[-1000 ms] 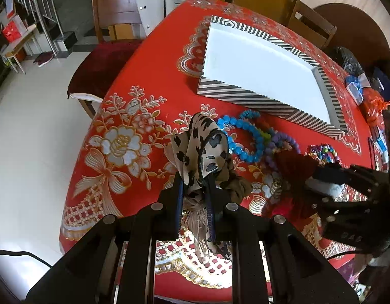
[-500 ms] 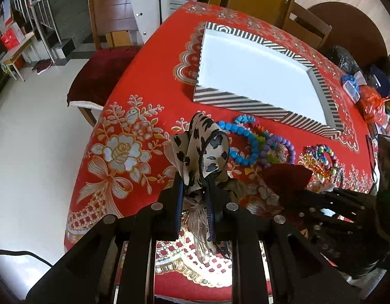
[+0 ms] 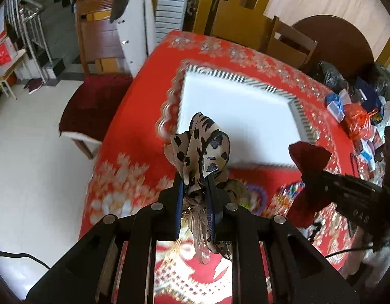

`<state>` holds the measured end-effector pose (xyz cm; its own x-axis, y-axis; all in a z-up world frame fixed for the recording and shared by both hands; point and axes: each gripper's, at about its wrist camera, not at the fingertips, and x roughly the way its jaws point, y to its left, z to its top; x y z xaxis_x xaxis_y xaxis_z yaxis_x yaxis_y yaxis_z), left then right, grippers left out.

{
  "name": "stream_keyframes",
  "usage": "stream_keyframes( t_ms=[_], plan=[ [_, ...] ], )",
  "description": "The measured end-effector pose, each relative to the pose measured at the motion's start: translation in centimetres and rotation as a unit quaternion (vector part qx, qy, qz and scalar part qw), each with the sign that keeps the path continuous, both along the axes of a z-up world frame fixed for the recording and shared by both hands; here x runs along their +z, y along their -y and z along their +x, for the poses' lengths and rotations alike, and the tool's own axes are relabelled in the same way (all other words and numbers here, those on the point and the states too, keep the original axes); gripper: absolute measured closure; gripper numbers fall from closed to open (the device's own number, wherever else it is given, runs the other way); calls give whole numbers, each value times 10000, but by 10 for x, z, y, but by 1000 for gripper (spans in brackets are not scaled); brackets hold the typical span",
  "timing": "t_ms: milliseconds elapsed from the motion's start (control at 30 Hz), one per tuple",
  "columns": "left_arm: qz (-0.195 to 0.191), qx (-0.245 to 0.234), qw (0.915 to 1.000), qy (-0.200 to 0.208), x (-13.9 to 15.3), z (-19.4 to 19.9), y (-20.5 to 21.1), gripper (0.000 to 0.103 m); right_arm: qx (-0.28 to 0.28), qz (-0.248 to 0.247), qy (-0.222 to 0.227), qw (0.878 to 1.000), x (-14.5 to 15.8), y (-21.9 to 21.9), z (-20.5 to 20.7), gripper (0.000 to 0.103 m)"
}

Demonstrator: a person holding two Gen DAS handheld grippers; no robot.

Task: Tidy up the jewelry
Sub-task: 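Carry both bows over the white striped tray with both tools, then open both tools to drop the bows inside the tray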

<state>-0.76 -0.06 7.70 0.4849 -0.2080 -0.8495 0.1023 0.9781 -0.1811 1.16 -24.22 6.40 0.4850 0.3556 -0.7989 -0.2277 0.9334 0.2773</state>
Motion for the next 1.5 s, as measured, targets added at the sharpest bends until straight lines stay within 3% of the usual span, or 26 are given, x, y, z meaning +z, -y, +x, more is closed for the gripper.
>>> stream_keyframes(
  t_ms=[267, 500, 800, 900, 933, 967, 1033, 1133, 1500],
  plan=[
    [185, -204, 9996, 72, -2, 87, 38, 88, 9, 118, -244, 9996, -16, 15, 81, 86],
    [533, -256, 9981, -194, -36, 168, 65, 88, 104, 242, -577, 9980, -53, 8, 154, 86],
    [998, -211, 9939, -410, -73, 218, 73, 88, -27, 626, -747, 9952, -86, 2, 205, 86],
    [1084, -24, 9928, -513, -82, 228, 66, 82, -34, 704, -808, 9942, -91, 2, 206, 78],
    [1082, -7, 9927, -530, -83, 230, 65, 80, -40, 705, -787, 9944, -91, 3, 206, 63],
    [1082, 0, 9927, -532, -84, 231, 64, 79, -50, 743, -718, 9946, -88, 6, 203, 56],
    [1046, -4, 9933, -498, -82, 231, 62, 63, -102, 776, -661, 9947, -82, 13, 198, 56],
    [843, 10, 9952, -487, -77, 226, 59, 54, -237, 826, -578, 9946, -71, 27, 187, 56],
    [870, 26, 9962, -56, -42, 179, 63, 52, -480, 708, 0, 9963, -18, 46, 99, 54]
  ],
)
